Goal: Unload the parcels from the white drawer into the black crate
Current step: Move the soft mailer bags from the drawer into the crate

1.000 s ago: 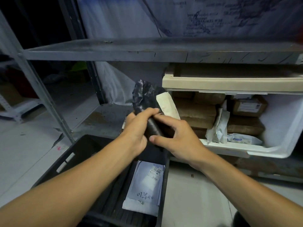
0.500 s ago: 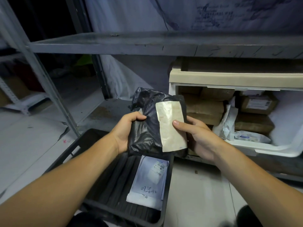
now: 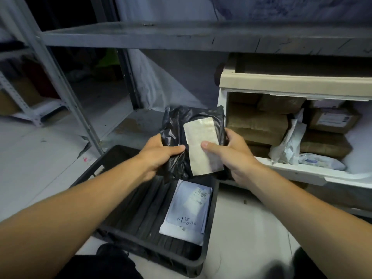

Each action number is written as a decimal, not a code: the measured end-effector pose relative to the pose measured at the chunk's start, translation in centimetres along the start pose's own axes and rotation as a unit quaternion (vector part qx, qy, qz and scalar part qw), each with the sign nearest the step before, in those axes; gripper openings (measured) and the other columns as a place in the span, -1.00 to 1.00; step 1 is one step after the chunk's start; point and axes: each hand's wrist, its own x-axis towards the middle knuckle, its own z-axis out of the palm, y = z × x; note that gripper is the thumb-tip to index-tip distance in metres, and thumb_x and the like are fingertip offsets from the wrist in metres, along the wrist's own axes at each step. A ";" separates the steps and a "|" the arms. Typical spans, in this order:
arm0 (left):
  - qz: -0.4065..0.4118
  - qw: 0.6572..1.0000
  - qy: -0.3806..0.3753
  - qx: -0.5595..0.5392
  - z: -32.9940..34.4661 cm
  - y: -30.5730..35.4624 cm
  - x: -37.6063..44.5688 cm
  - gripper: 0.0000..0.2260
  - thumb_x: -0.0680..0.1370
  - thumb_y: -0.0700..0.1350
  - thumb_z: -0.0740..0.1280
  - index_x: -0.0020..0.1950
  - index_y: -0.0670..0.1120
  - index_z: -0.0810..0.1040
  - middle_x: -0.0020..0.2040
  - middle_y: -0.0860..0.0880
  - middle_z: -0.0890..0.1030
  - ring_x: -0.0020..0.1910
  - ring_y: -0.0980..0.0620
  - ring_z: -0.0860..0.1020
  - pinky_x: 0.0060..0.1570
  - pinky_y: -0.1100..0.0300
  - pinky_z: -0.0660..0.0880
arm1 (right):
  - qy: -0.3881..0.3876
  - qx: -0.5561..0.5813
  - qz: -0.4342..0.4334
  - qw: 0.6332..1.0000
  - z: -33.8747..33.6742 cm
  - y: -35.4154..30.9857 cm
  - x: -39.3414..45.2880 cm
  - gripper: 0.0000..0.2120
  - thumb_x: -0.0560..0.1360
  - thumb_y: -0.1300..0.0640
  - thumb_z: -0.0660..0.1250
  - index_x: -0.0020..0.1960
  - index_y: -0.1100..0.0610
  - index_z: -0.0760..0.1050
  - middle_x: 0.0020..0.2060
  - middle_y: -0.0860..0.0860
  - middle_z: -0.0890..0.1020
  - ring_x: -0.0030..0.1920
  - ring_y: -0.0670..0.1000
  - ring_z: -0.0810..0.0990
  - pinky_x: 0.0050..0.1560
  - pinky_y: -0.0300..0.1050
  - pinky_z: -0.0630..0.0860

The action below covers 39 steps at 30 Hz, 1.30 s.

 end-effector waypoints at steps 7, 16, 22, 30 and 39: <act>-0.023 0.994 0.106 0.004 -1.2 -6.9 3.5 -0.76 0.57 -0.20 0.44 0.23 -0.07 0.57 0.10 -0.06 0.70 0.06 -0.06 0.68 0.13 -0.04 0.62 | -0.041 -0.107 0.049 0.992 3.8 4.2 2.6 -0.57 0.48 0.34 0.33 0.23 -0.05 0.42 0.06 -0.09 0.63 0.08 -0.02 0.60 0.17 -0.01 0.58; -0.129 0.983 0.118 0.059 -1.8 -15.7 8.6 -0.83 0.56 -0.19 0.45 0.14 -0.15 0.59 -0.01 -0.12 0.69 -0.03 -0.08 0.67 -0.03 0.06 0.61 | -0.079 -0.126 0.191 0.970 4.9 15.1 7.4 -0.51 0.47 0.28 0.39 0.36 0.06 0.38 0.16 -0.04 0.61 0.18 0.00 0.58 0.04 -0.14 0.49; -0.184 0.977 0.080 0.067 -0.2 -21.7 12.0 -0.84 0.59 -0.17 0.40 0.15 -0.17 0.59 0.00 -0.16 0.70 0.00 -0.14 0.69 0.09 -0.08 0.63 | -0.012 -0.232 0.276 0.933 4.7 21.3 9.6 -0.16 0.44 0.15 0.35 0.62 0.01 0.02 0.46 0.13 0.42 0.39 0.20 0.45 0.36 0.15 0.48; -0.212 0.973 0.016 0.085 2.2 -27.1 15.8 -0.97 0.64 -0.20 0.34 0.01 -0.11 0.58 -0.02 -0.25 0.68 -0.07 -0.16 0.65 0.00 -0.04 0.59 | -0.029 -0.352 0.334 0.874 5.3 25.7 11.9 0.13 0.52 0.15 0.47 0.62 0.10 -0.43 0.64 0.18 -0.12 0.60 0.26 0.13 0.48 -0.01 0.25; -0.159 0.942 -0.011 0.297 3.1 -28.7 17.1 -0.80 0.63 -0.09 0.36 0.22 -0.12 0.60 0.04 -0.12 0.67 0.06 -0.15 0.63 0.06 0.08 0.56 | -0.102 -0.516 0.309 0.792 6.1 27.8 13.1 0.09 0.52 0.31 0.45 0.62 0.20 -0.39 0.60 0.29 -0.29 0.51 0.30 0.34 0.33 -0.05 0.44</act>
